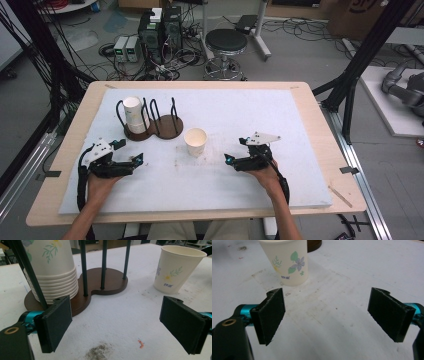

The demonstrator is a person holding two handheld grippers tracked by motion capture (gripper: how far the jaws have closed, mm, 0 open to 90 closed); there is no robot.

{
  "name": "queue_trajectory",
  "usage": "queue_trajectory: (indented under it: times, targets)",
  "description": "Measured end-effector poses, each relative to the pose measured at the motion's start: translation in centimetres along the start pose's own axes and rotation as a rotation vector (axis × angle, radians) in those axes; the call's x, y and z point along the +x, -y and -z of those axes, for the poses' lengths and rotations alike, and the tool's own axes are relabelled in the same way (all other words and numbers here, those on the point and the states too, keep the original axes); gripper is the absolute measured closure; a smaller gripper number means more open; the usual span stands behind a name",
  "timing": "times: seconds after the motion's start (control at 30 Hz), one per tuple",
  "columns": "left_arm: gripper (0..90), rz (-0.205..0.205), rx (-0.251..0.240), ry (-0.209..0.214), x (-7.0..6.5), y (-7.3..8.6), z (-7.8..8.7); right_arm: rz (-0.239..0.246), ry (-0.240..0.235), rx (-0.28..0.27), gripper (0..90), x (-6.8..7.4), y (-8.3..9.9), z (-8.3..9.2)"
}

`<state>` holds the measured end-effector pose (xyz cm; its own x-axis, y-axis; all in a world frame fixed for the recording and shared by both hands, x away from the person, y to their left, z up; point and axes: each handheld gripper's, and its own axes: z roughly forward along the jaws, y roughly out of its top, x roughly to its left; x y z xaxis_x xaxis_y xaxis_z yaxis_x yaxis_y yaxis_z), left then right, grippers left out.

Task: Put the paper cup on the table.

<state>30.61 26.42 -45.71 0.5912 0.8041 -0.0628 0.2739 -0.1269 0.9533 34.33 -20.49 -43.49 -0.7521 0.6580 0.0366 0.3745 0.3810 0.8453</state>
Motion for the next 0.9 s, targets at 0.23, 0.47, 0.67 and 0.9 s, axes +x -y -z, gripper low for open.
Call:
queue_trajectory:
  times: [0.23,0.47,0.67,0.9]
  targets:
    - [10.8,-0.005,-0.007,-0.005,-0.1,0.0,0.1,-0.017,0.034,-0.039,15.1,-0.3,1.0,1.2]
    - [10.7,-0.005,-0.011,-0.004,-0.1,0.1,0.1,-0.028,0.063,-0.059,15.3,-0.8,2.2,2.1]
    - [10.8,-0.004,-0.019,-0.009,-0.1,0.1,0.3,-0.041,0.077,-0.082,15.3,-0.9,2.9,2.6]
    - [10.8,-0.014,-0.033,-0.015,-0.3,0.2,0.5,-0.059,0.091,-0.113,15.3,-1.2,3.5,2.9]
